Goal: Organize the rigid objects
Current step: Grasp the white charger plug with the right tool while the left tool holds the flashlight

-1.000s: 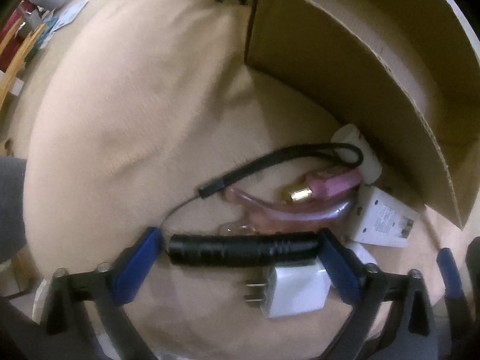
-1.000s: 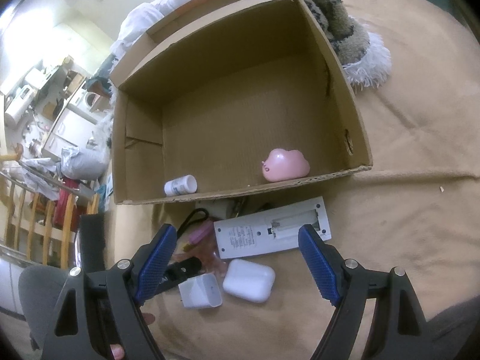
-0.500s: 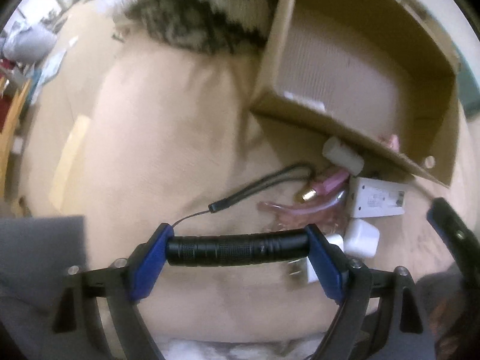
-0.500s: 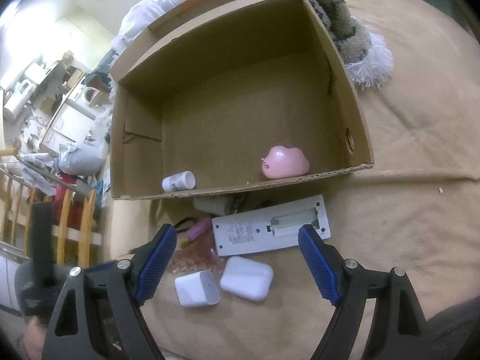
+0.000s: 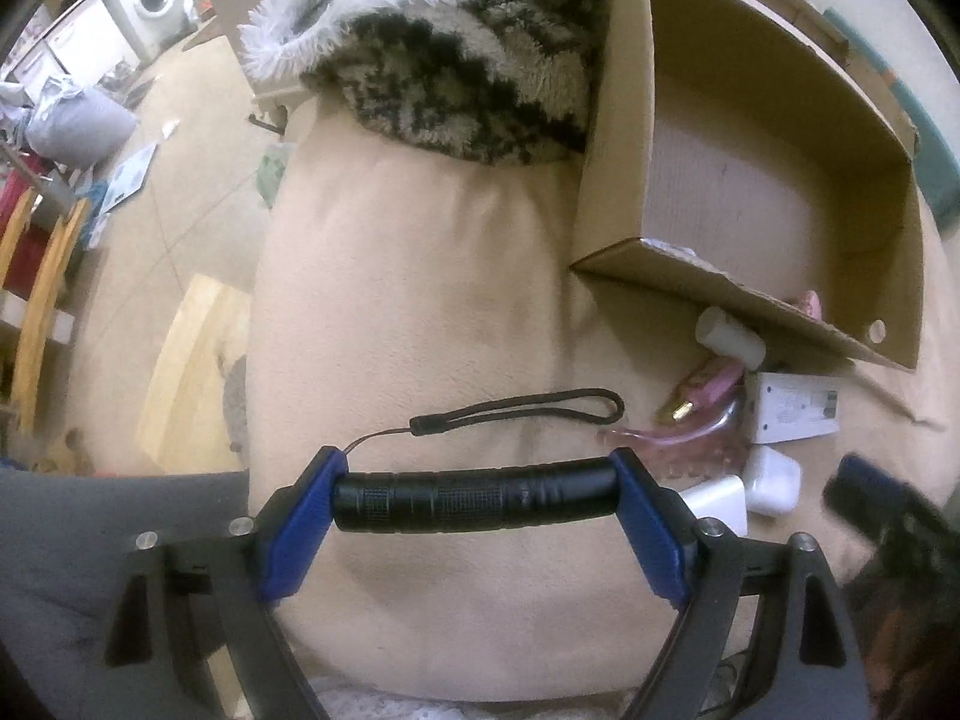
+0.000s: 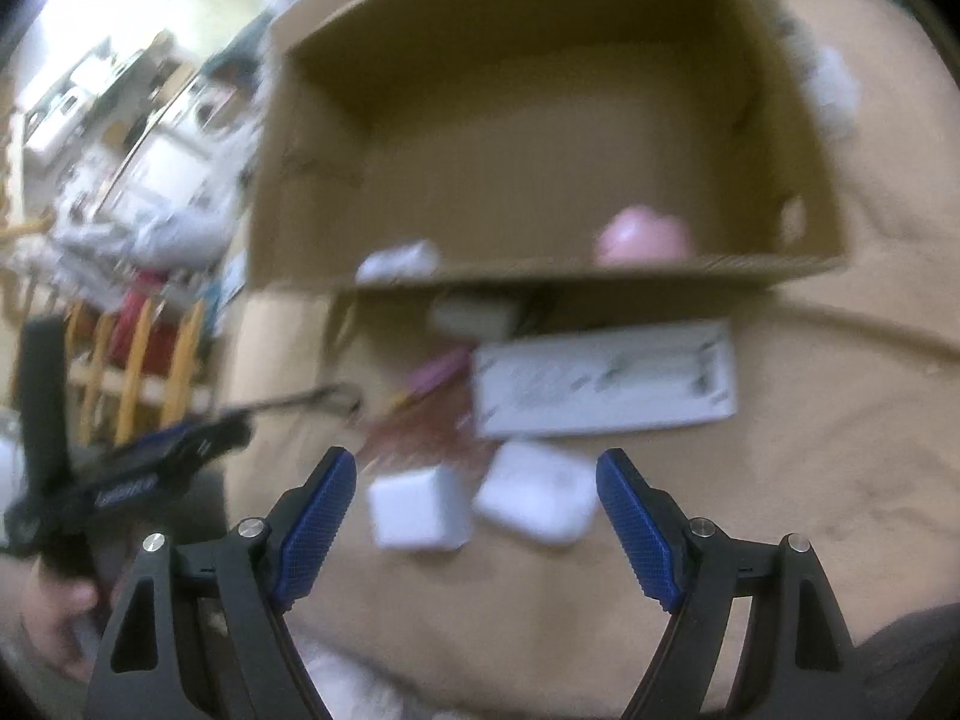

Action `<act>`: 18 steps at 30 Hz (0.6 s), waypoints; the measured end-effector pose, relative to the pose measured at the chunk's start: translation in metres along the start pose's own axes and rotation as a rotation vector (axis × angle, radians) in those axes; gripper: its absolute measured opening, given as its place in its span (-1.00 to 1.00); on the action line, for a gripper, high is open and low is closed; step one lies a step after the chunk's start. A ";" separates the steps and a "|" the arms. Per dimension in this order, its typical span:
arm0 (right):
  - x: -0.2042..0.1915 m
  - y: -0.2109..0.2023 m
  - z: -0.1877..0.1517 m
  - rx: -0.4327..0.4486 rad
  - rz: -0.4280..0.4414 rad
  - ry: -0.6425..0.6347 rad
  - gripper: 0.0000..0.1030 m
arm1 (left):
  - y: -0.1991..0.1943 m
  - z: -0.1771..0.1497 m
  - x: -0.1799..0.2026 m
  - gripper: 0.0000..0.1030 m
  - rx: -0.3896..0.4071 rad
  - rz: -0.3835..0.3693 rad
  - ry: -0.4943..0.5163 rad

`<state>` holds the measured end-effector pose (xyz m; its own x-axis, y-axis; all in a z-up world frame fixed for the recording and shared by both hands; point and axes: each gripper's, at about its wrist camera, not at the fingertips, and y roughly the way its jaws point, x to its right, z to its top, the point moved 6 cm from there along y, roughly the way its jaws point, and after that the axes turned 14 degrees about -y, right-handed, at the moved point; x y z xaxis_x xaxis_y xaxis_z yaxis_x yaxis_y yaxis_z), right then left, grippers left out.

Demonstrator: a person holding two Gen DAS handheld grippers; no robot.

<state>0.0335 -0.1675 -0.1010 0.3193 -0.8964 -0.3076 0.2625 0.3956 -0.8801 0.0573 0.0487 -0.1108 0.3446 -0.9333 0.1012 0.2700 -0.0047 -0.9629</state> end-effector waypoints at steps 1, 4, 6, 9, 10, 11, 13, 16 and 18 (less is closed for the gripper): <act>-0.007 0.004 -0.003 -0.018 0.025 0.000 0.71 | 0.002 0.002 0.002 0.67 0.003 0.010 0.003; -0.025 0.020 -0.011 -0.074 0.062 -0.008 0.71 | 0.002 0.003 0.001 0.67 0.012 0.009 -0.008; -0.035 0.031 -0.014 -0.108 0.054 -0.030 0.71 | -0.001 0.003 0.002 0.67 0.018 0.003 -0.003; -0.051 0.044 -0.014 -0.146 0.051 -0.064 0.71 | -0.004 0.001 0.002 0.67 0.021 -0.007 0.001; -0.057 0.049 -0.016 -0.160 0.032 -0.085 0.71 | -0.004 0.001 0.002 0.67 0.019 -0.010 0.003; -0.061 0.052 -0.017 -0.175 0.008 -0.106 0.71 | -0.004 0.000 0.002 0.67 0.016 -0.012 0.004; -0.067 0.058 -0.016 -0.183 -0.055 -0.149 0.69 | -0.005 -0.001 0.003 0.67 0.012 -0.018 0.005; -0.072 0.070 -0.019 -0.207 -0.134 -0.208 0.64 | -0.008 -0.002 0.004 0.67 0.015 -0.027 0.008; -0.073 0.076 -0.022 -0.216 -0.162 -0.217 0.56 | -0.010 -0.002 0.004 0.67 0.027 -0.025 0.009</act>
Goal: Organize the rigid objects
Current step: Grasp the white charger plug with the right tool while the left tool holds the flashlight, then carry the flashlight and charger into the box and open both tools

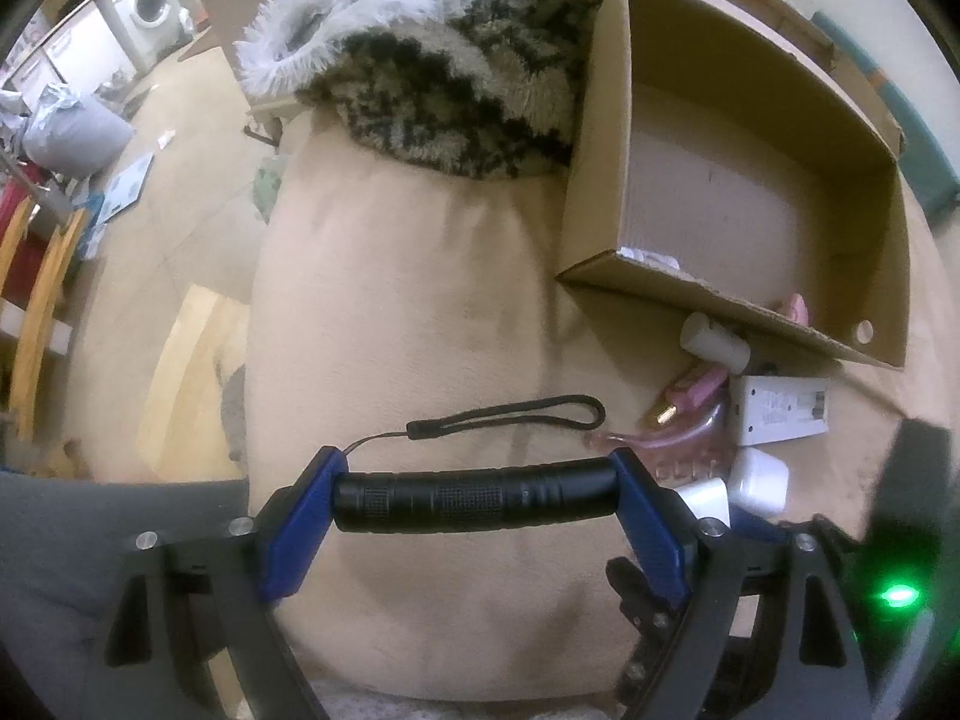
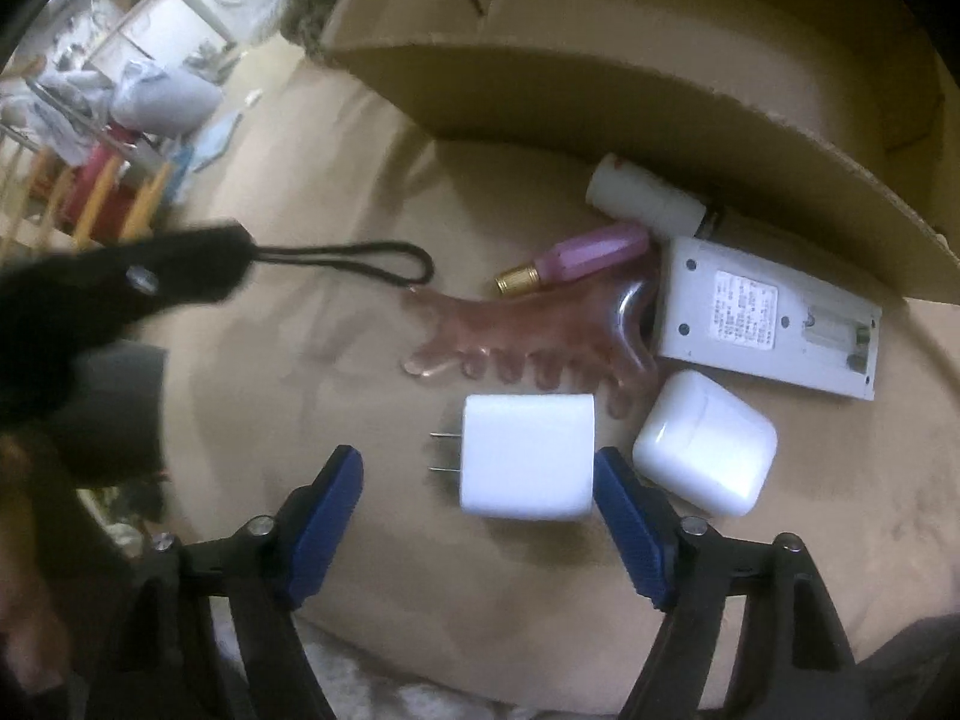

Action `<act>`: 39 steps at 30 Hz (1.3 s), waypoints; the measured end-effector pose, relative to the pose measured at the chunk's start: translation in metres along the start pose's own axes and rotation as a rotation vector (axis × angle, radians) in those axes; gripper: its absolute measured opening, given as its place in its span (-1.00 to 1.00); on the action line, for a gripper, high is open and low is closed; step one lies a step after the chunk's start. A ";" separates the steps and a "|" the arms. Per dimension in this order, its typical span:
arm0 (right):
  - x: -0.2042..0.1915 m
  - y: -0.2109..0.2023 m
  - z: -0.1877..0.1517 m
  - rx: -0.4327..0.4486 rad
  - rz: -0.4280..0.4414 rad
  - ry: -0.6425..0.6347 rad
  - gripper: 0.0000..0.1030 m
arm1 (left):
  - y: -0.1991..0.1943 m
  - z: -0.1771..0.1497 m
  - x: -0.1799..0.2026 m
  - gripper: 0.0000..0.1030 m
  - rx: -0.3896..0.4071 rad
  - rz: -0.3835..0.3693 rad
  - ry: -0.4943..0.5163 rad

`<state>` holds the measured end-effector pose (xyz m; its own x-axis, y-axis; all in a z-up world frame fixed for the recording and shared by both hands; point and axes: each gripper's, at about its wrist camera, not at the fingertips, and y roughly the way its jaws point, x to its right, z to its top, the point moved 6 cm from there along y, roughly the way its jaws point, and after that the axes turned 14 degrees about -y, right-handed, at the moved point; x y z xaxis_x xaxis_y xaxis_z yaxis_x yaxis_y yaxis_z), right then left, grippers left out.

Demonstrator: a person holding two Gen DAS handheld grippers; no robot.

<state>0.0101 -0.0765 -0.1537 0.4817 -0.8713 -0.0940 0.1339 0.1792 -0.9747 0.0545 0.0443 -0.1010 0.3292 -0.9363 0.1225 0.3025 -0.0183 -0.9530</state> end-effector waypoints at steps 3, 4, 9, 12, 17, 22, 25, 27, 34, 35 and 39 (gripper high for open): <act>0.003 0.010 -0.003 -0.016 -0.025 0.005 0.36 | -0.002 0.001 0.000 0.67 0.006 -0.008 -0.007; 0.004 0.012 -0.004 -0.013 -0.036 0.002 0.29 | -0.002 0.000 0.001 0.67 0.004 -0.011 -0.004; 0.004 0.001 -0.005 0.024 -0.053 -0.025 0.18 | 0.001 -0.004 0.005 0.67 -0.010 -0.016 0.011; 0.005 -0.008 -0.011 0.041 -0.041 -0.031 0.17 | 0.001 -0.005 0.005 0.67 -0.007 -0.012 0.010; 0.013 -0.033 -0.018 0.083 -0.015 0.004 0.17 | -0.002 -0.010 0.007 0.67 -0.009 -0.026 0.002; 0.031 -0.074 -0.028 0.156 0.005 0.091 0.17 | -0.014 -0.019 0.011 0.67 0.006 -0.045 0.032; 0.043 -0.106 -0.028 0.224 0.011 0.173 0.17 | -0.021 -0.019 0.017 0.67 -0.034 -0.068 0.055; 0.052 -0.131 -0.025 0.278 -0.009 0.220 0.17 | -0.033 -0.012 0.025 0.67 -0.033 -0.086 0.101; 0.067 -0.197 -0.018 0.435 -0.009 0.409 0.18 | -0.086 0.019 0.041 0.67 0.070 -0.175 0.222; 0.064 -0.200 -0.013 0.459 0.041 0.446 0.17 | -0.091 0.022 0.041 0.67 0.073 -0.186 0.218; 0.059 -0.235 0.021 0.528 -0.047 0.346 0.17 | -0.107 0.029 0.041 0.67 0.085 -0.192 0.214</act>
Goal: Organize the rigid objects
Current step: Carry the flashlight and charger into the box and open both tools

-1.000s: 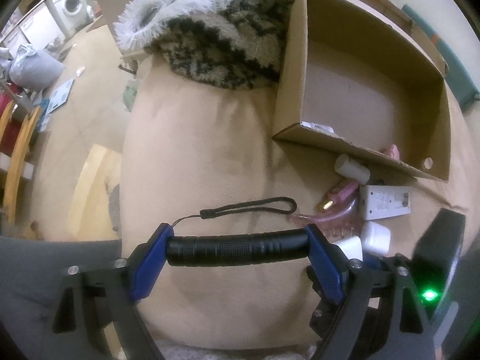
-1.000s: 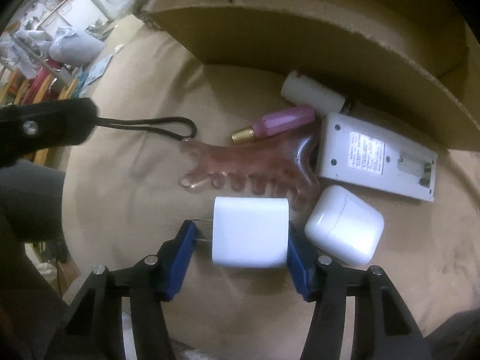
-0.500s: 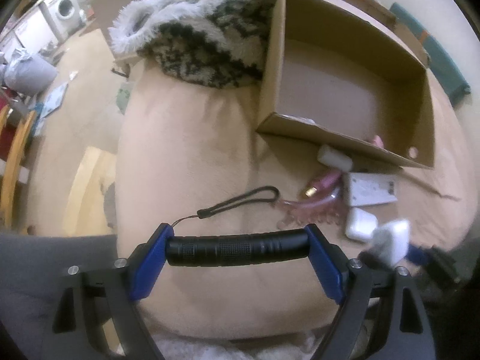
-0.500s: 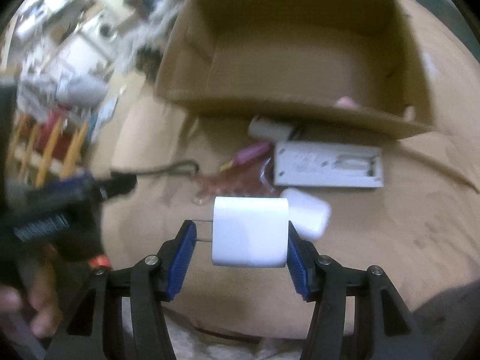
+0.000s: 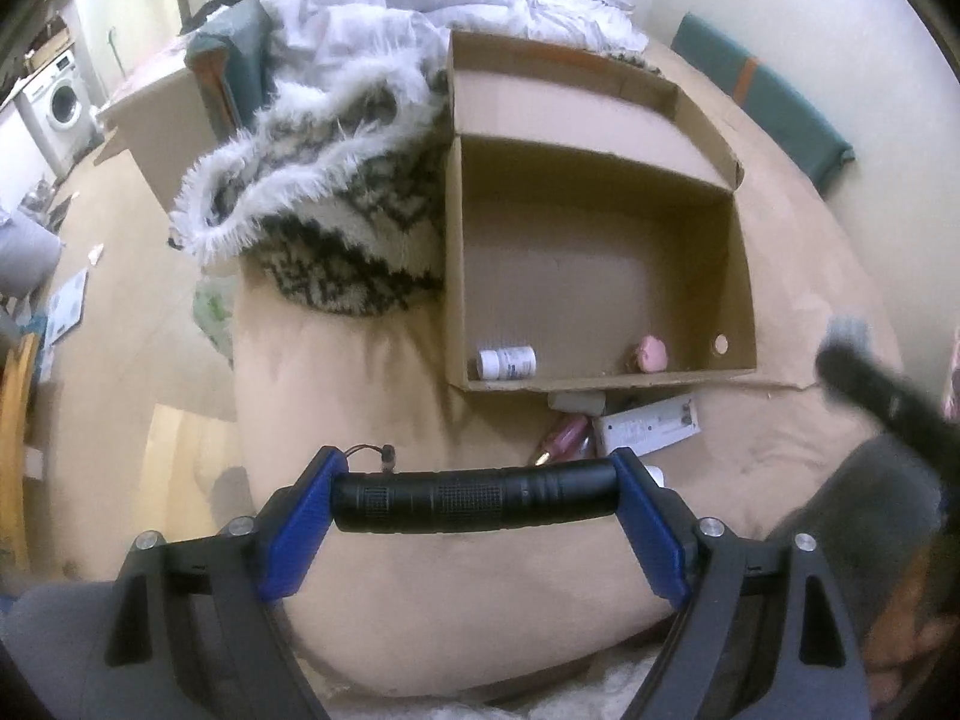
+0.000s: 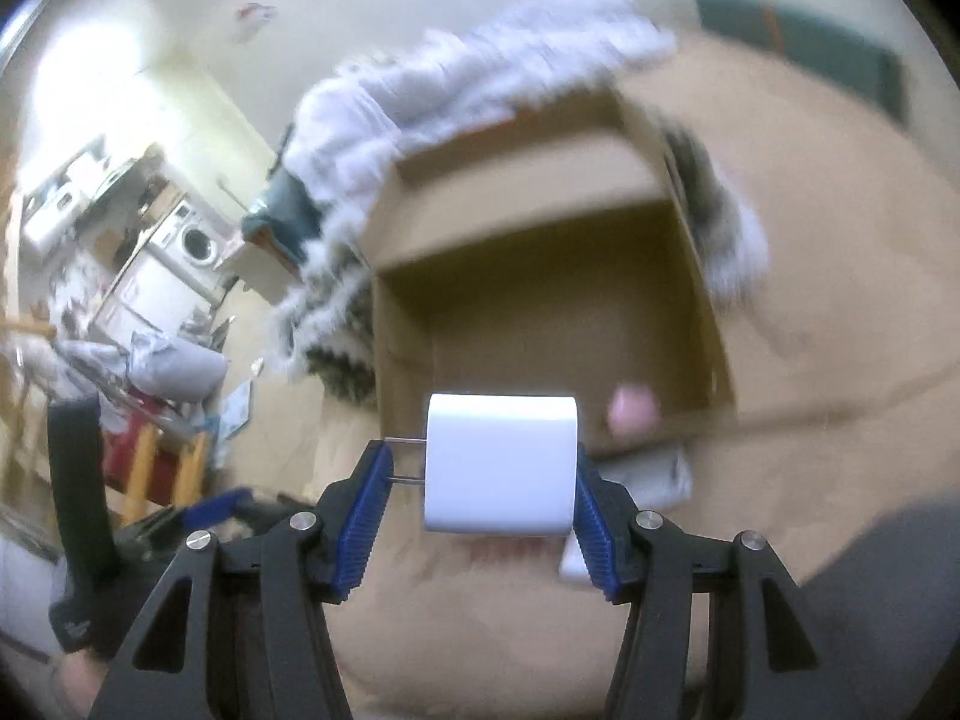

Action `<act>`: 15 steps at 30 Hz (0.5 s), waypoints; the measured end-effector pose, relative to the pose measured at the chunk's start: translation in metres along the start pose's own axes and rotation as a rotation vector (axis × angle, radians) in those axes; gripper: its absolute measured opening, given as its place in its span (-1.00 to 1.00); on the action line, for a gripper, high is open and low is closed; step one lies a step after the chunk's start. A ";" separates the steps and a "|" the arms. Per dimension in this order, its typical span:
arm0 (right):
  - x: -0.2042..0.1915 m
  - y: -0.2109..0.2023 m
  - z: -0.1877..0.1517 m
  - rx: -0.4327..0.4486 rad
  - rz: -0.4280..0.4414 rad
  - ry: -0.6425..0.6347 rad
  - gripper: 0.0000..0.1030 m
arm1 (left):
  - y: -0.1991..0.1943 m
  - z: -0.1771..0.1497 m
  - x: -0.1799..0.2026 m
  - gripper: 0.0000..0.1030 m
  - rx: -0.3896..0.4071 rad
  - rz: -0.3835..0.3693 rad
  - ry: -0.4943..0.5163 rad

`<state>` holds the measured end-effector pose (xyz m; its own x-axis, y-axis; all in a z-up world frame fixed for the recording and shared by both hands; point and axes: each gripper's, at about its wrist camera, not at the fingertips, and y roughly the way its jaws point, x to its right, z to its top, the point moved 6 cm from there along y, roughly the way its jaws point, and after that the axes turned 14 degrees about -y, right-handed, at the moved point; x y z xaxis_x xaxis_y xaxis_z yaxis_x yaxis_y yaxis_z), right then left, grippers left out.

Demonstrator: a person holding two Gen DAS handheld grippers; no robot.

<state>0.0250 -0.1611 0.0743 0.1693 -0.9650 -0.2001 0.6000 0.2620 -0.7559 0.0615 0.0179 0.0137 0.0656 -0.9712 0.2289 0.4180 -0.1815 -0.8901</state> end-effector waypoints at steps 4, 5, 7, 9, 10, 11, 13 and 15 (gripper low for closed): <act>0.007 0.001 0.023 0.020 0.024 -0.017 0.17 | -0.002 0.005 -0.003 0.67 0.031 0.037 -0.022; 0.009 0.002 0.027 0.020 0.024 -0.026 0.17 | 0.000 0.005 -0.003 0.67 0.028 0.045 -0.036; 0.016 0.002 0.035 0.020 0.040 -0.039 0.17 | 0.006 0.007 -0.001 0.67 0.016 0.061 -0.061; 0.022 0.002 0.039 0.026 0.042 -0.064 0.17 | 0.010 0.009 0.004 0.67 0.018 0.080 -0.085; 0.027 0.003 0.040 0.029 0.040 -0.075 0.17 | 0.011 0.010 0.007 0.67 0.019 0.087 -0.087; 0.032 0.003 0.042 0.030 0.048 -0.077 0.17 | 0.013 0.012 0.012 0.67 0.026 0.101 -0.085; 0.044 0.004 0.043 0.023 0.080 -0.070 0.17 | 0.013 0.015 0.018 0.67 0.042 0.121 -0.087; 0.054 0.010 0.045 0.010 0.100 -0.070 0.17 | 0.011 0.019 0.021 0.67 0.053 0.134 -0.118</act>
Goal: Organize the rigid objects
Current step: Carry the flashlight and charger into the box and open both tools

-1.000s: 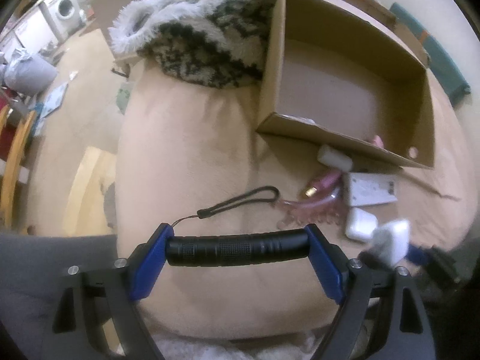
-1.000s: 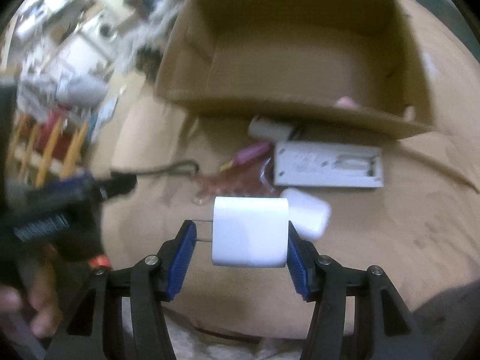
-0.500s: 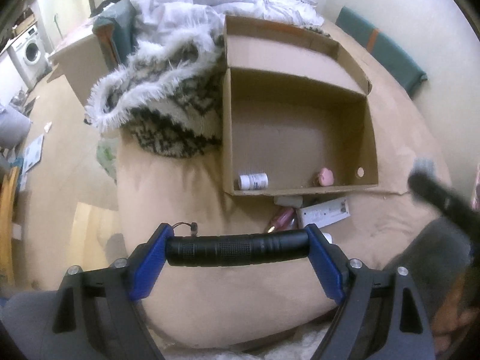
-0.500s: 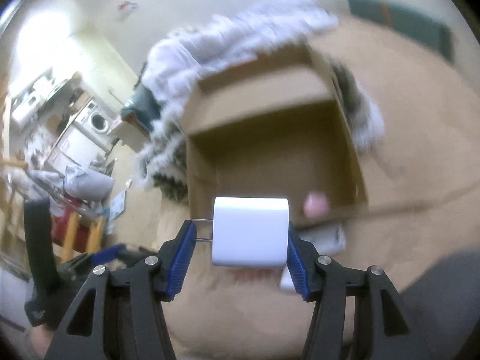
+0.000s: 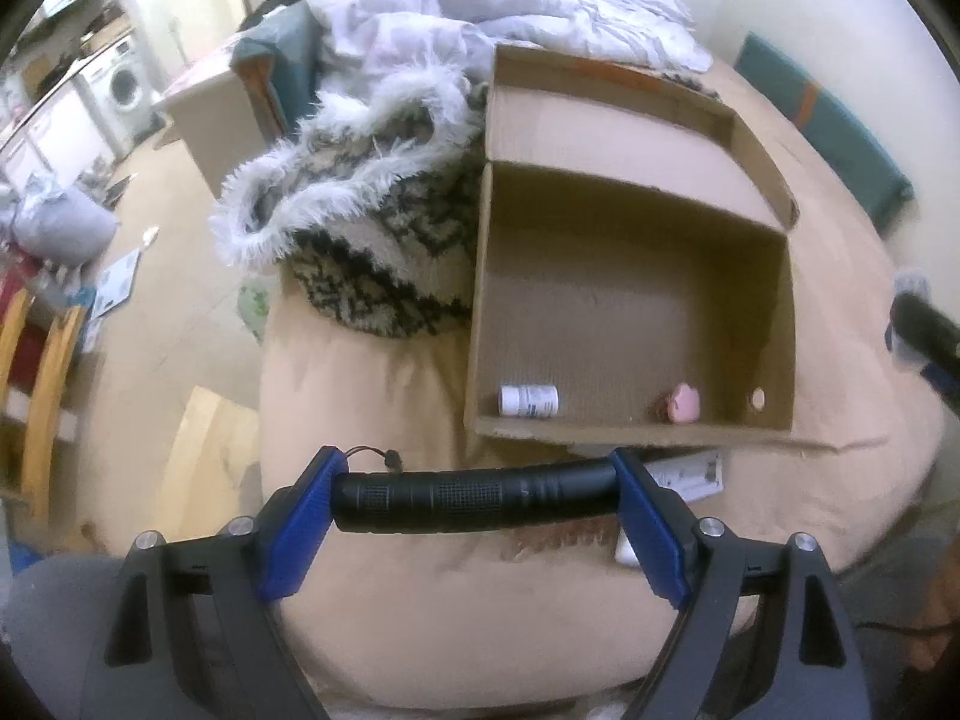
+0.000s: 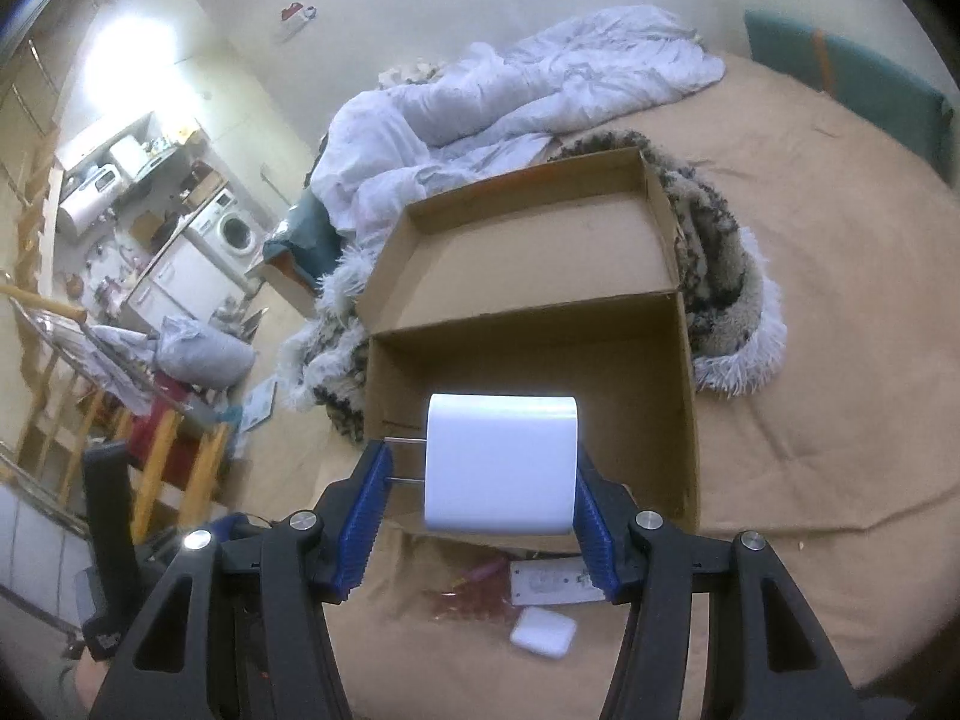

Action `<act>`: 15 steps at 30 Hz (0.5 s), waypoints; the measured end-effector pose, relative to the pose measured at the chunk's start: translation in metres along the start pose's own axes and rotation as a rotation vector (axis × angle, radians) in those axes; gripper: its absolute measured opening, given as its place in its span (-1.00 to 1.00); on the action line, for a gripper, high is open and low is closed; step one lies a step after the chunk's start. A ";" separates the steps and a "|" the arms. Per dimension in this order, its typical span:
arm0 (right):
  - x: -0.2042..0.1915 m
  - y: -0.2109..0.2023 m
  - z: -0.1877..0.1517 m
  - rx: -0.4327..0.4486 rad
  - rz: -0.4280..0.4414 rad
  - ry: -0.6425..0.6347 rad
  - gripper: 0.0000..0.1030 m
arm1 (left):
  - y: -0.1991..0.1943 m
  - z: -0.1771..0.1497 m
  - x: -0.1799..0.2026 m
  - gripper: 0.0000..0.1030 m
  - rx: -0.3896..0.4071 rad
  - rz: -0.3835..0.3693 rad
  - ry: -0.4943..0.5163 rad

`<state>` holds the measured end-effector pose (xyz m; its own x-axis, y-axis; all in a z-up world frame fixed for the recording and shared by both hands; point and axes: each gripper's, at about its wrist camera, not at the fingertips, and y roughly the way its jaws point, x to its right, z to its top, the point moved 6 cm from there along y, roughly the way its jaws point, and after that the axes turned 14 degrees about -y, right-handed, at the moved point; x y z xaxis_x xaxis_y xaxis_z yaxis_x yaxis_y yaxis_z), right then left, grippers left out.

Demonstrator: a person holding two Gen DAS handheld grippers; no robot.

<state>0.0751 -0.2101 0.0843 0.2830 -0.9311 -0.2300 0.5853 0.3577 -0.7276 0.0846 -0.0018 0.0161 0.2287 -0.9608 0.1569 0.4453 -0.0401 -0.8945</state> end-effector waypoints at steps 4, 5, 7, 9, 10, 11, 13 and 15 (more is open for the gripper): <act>0.017 0.011 0.008 -0.015 0.034 -0.010 0.17 | -0.007 0.009 -0.002 0.67 0.027 0.029 -0.053; 0.020 0.013 0.010 -0.016 0.038 -0.016 0.17 | -0.010 0.013 -0.002 0.67 0.036 0.033 -0.065; 0.024 0.018 0.013 -0.021 0.047 -0.015 0.17 | -0.013 0.020 0.001 0.67 0.055 0.034 -0.067; 0.027 0.024 0.014 -0.026 0.053 -0.013 0.17 | -0.012 0.024 0.008 0.67 0.058 0.045 -0.049; 0.029 0.028 0.014 -0.030 0.050 -0.013 0.17 | -0.009 0.026 0.013 0.67 0.057 0.050 -0.043; 0.030 0.032 0.013 -0.035 0.046 -0.012 0.17 | -0.006 0.027 0.016 0.67 0.052 0.048 -0.041; 0.035 0.044 0.011 -0.059 0.037 0.001 0.17 | 0.004 0.028 0.030 0.67 0.025 0.022 -0.031; 0.038 0.057 0.008 -0.086 0.027 0.005 0.17 | 0.017 0.033 0.047 0.67 0.017 -0.003 0.003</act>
<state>0.1254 -0.2246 0.0388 0.2942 -0.9215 -0.2534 0.5103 0.3757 -0.7736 0.1313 -0.0382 0.0220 0.2243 -0.9615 0.1586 0.4606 -0.0388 -0.8868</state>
